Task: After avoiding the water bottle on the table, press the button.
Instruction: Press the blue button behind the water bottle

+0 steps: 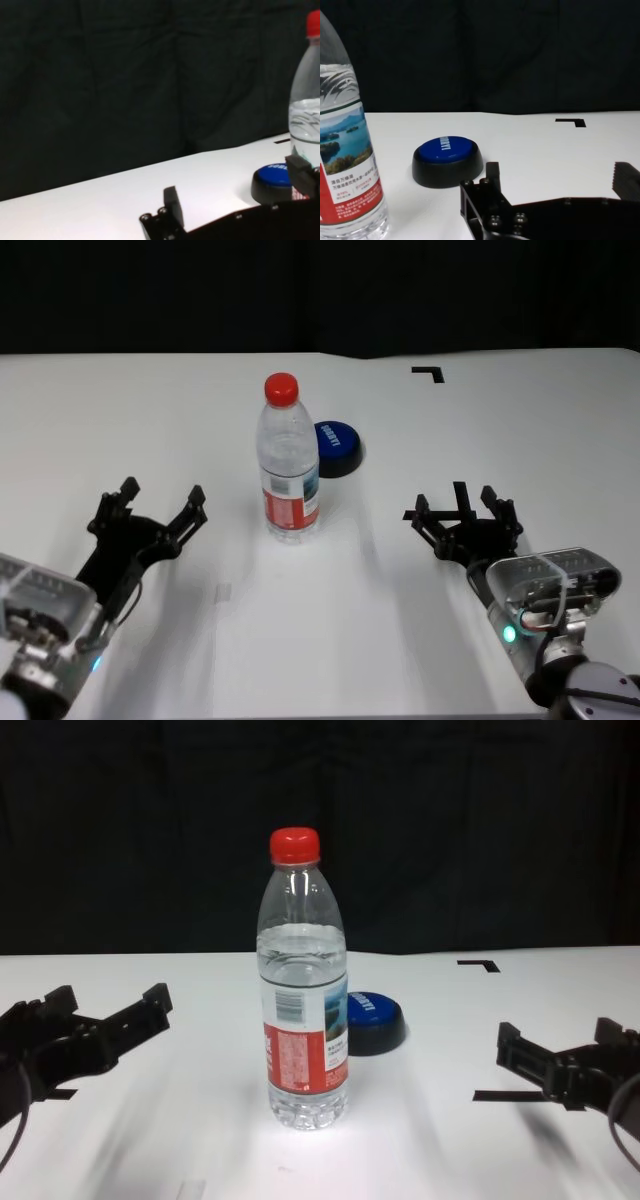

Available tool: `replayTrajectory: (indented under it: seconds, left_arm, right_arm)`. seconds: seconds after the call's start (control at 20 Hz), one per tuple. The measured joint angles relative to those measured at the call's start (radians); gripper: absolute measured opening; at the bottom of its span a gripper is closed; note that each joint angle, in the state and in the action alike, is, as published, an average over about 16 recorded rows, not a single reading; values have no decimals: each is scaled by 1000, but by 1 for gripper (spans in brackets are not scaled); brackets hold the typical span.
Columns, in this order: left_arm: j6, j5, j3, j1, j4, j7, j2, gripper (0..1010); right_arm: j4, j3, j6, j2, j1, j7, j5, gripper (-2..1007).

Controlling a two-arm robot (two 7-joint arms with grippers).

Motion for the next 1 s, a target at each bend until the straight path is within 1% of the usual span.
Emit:
replayTrajectory:
  seconds: [0.2, 0.5, 0.8, 1.0]
  left_arm:
    - [-6, -2, 2, 15, -14, -10, 4, 1003]
    - [-21, -18, 10, 28, -22, -36, 16, 1003]
    - [-36, -33, 27, 23, -15, -66, 36, 1003]
    - [-45, -35, 43, 11, -3, -82, 51, 1003]
  right_arm:
    - [0, 0, 0, 0, 0, 0, 0, 1003]
    - [0, 0, 0, 0, 0, 0, 0, 1003]
    - [0, 0, 0, 0, 0, 0, 0, 1003]
    - [0, 0, 0, 0, 0, 0, 0, 1003]
